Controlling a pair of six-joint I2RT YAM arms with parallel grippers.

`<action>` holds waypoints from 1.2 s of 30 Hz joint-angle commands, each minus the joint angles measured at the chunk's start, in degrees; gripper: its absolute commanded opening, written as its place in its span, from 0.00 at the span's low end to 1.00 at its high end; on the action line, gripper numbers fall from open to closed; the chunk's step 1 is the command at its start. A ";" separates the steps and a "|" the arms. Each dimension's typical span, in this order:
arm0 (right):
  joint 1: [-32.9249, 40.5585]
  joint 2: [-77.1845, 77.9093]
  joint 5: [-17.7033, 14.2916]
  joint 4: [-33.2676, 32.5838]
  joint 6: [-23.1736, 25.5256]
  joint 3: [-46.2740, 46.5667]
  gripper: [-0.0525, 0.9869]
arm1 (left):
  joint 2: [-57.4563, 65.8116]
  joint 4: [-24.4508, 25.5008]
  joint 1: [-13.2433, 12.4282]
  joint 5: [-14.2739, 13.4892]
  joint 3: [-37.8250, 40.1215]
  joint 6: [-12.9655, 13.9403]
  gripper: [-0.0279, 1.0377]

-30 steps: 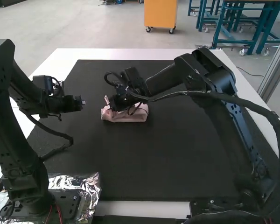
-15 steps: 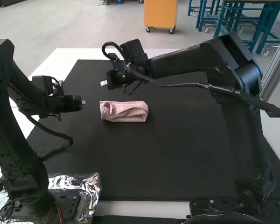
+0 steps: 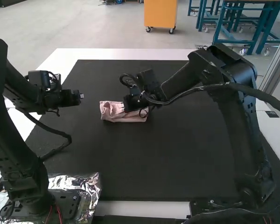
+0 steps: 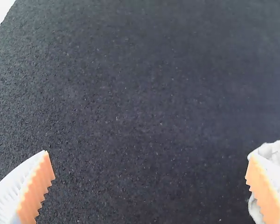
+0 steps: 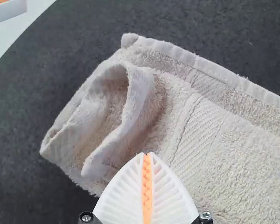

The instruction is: Fold the towel.

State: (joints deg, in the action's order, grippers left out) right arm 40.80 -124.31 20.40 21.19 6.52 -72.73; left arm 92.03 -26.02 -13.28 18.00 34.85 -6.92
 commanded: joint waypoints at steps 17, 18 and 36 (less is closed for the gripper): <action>-0.54 -12.45 0.25 8.60 3.32 -5.41 0.03 | -7.92 5.63 1.15 -0.16 1.89 -0.99 0.93; -0.63 -12.45 0.25 8.52 3.32 -5.67 0.03 | -8.80 6.51 1.24 -0.07 2.24 -0.99 0.93; -12.06 33.78 -2.83 -8.45 1.47 -7.52 0.93 | -26.55 21.10 7.65 0.37 9.80 -3.72 0.93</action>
State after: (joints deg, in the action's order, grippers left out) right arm 30.13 -97.49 19.77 14.44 10.83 -79.42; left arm 69.32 -5.91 -6.48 18.00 42.02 -9.45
